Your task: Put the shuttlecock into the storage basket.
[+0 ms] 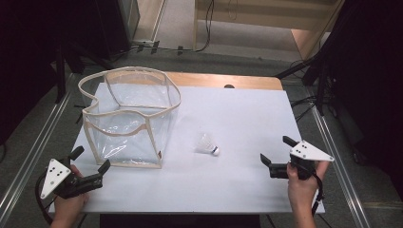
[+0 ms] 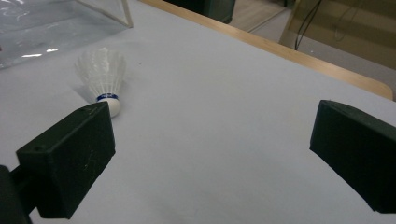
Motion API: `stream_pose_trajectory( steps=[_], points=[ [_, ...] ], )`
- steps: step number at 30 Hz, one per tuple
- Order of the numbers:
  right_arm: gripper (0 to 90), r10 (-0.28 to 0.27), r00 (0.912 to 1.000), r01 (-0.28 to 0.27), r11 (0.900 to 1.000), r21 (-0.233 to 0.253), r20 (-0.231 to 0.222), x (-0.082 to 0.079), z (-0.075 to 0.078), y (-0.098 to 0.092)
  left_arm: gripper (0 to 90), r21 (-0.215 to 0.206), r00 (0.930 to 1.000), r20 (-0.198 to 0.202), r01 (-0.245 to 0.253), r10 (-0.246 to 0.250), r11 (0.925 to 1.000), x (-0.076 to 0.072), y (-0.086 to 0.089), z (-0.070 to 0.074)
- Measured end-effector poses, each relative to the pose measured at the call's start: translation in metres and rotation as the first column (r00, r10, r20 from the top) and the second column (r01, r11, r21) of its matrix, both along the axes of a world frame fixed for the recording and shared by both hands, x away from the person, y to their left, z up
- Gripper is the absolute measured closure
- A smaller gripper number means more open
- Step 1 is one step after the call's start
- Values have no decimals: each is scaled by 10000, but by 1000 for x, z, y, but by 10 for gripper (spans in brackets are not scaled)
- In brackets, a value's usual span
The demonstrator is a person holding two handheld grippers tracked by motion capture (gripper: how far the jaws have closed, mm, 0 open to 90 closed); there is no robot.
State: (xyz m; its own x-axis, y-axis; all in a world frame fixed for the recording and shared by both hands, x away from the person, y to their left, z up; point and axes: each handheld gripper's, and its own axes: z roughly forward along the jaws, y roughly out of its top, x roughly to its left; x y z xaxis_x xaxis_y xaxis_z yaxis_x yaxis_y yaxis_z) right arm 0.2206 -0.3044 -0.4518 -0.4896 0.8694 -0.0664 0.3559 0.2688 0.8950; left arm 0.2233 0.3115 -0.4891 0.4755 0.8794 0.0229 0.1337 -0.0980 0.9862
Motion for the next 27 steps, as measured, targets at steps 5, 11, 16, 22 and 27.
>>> stream_pose_trajectory(
  steps=[5,11,16,22,27],
  points=[
    [0,534,9985,-537,9984,-190,-120,9,8,9,21,11,10000,-5,-5,5,10000,0,0,0],
    [0,901,9953,-912,9954,-288,-365,17,9,17,21,51,10000,8,-27,27,10000,-1,-1,0],
    [0,1301,9895,-1336,9895,-550,-629,27,12,29,22,49,10000,19,-19,19,10000,-1,-1,0],
    [0,1525,9847,-1589,9844,-757,-840,35,15,37,21,57,10000,21,-6,6,10000,-1,-1,0],
    [0,1718,9802,-1803,9799,-858,-986,42,18,46,21,70,10000,24,4,-4,10000,-1,-1,0]
  ],
)
